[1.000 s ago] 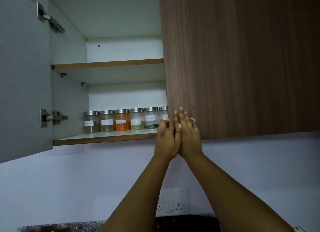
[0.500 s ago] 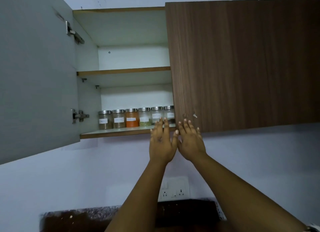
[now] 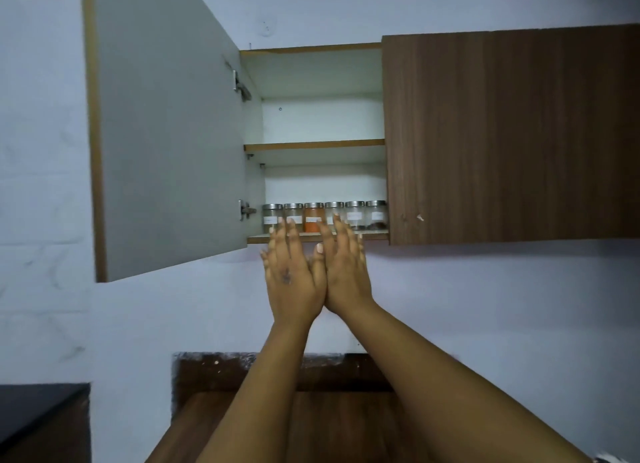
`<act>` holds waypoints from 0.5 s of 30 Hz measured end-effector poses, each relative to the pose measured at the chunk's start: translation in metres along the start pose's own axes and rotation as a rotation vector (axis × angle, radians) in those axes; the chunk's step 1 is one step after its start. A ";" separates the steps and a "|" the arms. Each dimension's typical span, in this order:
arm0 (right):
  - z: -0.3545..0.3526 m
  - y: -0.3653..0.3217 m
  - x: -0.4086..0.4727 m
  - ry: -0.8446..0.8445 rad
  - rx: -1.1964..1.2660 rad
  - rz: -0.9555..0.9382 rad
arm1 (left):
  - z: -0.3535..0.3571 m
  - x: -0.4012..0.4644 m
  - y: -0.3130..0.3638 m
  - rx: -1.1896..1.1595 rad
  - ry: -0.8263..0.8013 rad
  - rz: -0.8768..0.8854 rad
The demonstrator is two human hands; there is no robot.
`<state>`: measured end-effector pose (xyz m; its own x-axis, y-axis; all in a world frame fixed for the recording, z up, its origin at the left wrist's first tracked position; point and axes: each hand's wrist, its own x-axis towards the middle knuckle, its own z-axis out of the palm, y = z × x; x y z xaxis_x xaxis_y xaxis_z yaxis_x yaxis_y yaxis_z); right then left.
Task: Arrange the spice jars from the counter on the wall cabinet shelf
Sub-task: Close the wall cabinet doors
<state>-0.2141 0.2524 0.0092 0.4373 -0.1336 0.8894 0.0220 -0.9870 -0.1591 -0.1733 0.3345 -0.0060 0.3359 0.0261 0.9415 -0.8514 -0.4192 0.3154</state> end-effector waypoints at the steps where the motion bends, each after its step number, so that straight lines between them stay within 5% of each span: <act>1: 0.003 -0.018 -0.004 0.007 0.029 -0.020 | -0.016 0.002 -0.008 0.023 0.034 -0.015; 11: 0.051 -0.180 0.026 -0.019 0.226 -0.209 | -0.158 0.054 -0.089 0.508 0.237 -0.007; 15: 0.092 -0.226 0.029 -0.043 0.503 -0.083 | -0.195 0.073 -0.134 0.427 0.195 -0.073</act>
<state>-0.1242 0.4801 0.0314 0.4517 -0.0421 0.8912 0.4837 -0.8278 -0.2843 -0.1127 0.5693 0.0436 0.2722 0.2218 0.9363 -0.5725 -0.7448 0.3429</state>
